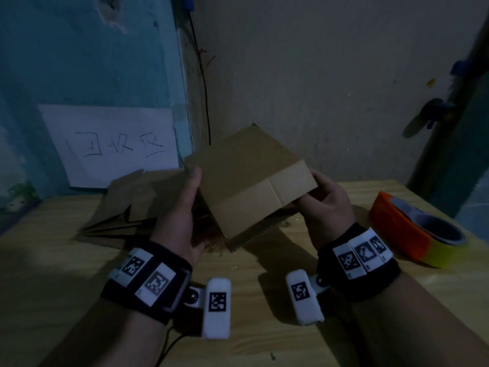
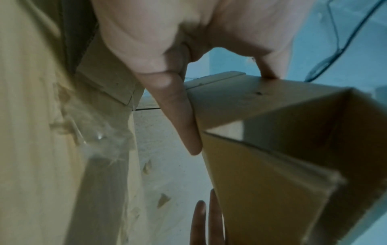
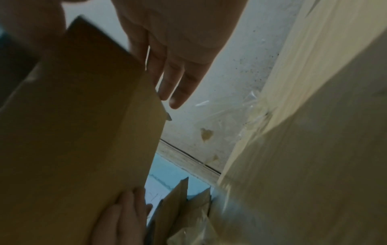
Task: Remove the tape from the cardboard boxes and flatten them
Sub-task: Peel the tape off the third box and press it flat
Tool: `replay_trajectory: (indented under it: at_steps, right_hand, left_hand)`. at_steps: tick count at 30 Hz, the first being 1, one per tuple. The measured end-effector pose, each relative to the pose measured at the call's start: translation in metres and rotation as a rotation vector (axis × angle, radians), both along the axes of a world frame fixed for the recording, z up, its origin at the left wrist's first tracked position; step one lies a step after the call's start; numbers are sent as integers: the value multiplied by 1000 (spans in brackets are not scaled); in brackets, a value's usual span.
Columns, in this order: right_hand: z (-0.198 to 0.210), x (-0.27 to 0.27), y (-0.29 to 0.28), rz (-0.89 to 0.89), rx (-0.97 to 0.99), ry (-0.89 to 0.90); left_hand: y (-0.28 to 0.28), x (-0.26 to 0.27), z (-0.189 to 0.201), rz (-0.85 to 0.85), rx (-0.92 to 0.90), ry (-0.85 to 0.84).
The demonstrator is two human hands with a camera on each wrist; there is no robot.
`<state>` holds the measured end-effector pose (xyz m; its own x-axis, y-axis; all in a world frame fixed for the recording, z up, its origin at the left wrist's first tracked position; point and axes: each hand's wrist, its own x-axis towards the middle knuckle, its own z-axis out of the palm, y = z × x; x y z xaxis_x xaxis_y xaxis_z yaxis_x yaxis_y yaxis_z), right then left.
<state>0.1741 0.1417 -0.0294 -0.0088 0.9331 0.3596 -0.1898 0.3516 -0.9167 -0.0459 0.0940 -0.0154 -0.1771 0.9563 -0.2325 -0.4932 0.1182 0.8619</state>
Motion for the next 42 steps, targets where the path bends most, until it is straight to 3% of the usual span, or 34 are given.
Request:
replay_trajectory:
  at_steps: [6,11,19,22,26,32,37,42]
  right_hand:
    - [-2,1,3,-116,-37,-245]
    - [-3,2,3,-134,-24,-240]
    - [-7,2,5,-179,176,-308]
    - [-7,0,7,-158,159,-227]
    - [-9,2,11,-80,68,48]
    - [-2,-3,7,-190,10,56]
    - [-2,-1,8,-291,-15,56]
    - [-1,-3,6,-250,-43,71]
  left_hand:
    - [4,4,-7,-19,55,0]
    - [5,4,-8,-2,67,22]
    - [0,6,-3,34,78,57]
    - [0,7,1,69,60,15]
    - [-2,7,2,104,67,37]
    - [4,9,-4,179,135,21]
    - [6,8,-6,199,236,159]
    - [7,2,-6,233,312,301]
